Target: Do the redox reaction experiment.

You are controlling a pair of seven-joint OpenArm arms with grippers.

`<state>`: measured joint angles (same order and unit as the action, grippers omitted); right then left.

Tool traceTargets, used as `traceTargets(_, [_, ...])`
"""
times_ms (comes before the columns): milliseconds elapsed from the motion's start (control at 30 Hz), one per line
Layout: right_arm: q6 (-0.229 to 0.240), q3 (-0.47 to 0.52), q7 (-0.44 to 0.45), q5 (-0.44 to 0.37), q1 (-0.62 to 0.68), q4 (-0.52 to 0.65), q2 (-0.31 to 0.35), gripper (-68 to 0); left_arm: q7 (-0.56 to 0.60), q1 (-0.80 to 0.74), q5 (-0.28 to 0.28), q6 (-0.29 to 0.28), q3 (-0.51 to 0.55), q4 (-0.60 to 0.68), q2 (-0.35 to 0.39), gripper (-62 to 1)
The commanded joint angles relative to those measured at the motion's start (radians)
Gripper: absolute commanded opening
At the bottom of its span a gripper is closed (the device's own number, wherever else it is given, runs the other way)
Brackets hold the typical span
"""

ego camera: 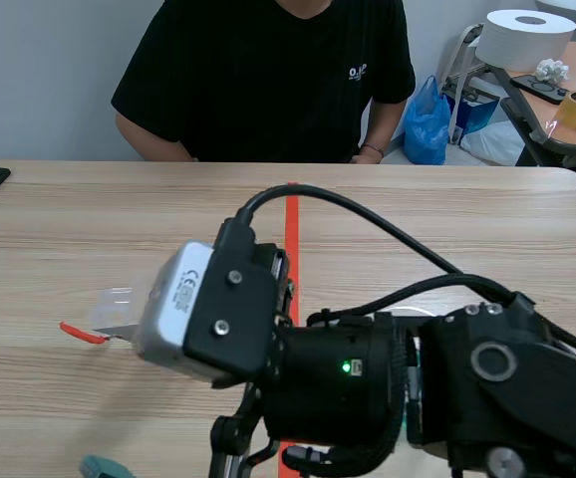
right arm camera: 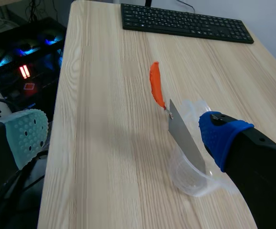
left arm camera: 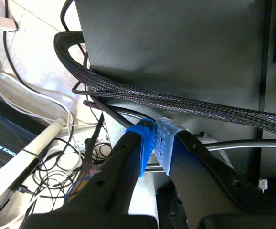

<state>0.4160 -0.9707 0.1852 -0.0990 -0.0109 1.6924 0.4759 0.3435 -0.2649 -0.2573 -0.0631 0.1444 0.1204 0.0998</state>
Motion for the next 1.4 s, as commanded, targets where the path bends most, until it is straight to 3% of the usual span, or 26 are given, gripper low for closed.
traceTargets(0, [-0.013, -0.001, 0.017, 0.018, -0.018, -0.009, -0.034, 0.4, 0.003, 0.002, 0.002, -0.002, 0.002, 0.011, 0.0, -56.7])
traceTargets(300, [-0.115, -0.026, 0.053, 0.111, -0.064, -0.142, -0.172, 0.4, 0.003, 0.002, 0.002, -0.002, 0.002, 0.011, 0.0, -56.7])
traceTargets(600, [-0.158, -0.045, 0.05, 0.12, -0.155, -0.302, -0.282, 0.4, 0.003, 0.002, 0.002, -0.002, 0.002, 0.011, 0.0, -56.7])
traceTargets(900, [-0.211, -0.045, 0.05, 0.12, -0.185, -0.311, -0.29, 0.4, 0.004, 0.002, 0.002, -0.002, 0.002, 0.011, 0.0, -56.7])
traceTargets(1200, [-0.214, -0.045, 0.05, 0.12, -0.189, -0.311, -0.29, -33.5, 0.004, 0.002, 0.002, -0.002, 0.002, 0.011, 0.0, -56.7])
traceTargets(1367, [-0.214, -0.045, 0.05, 0.12, -0.189, -0.311, -0.287, -48.0, 0.004, 0.002, 0.002, -0.002, 0.002, 0.011, 0.0, -56.7])
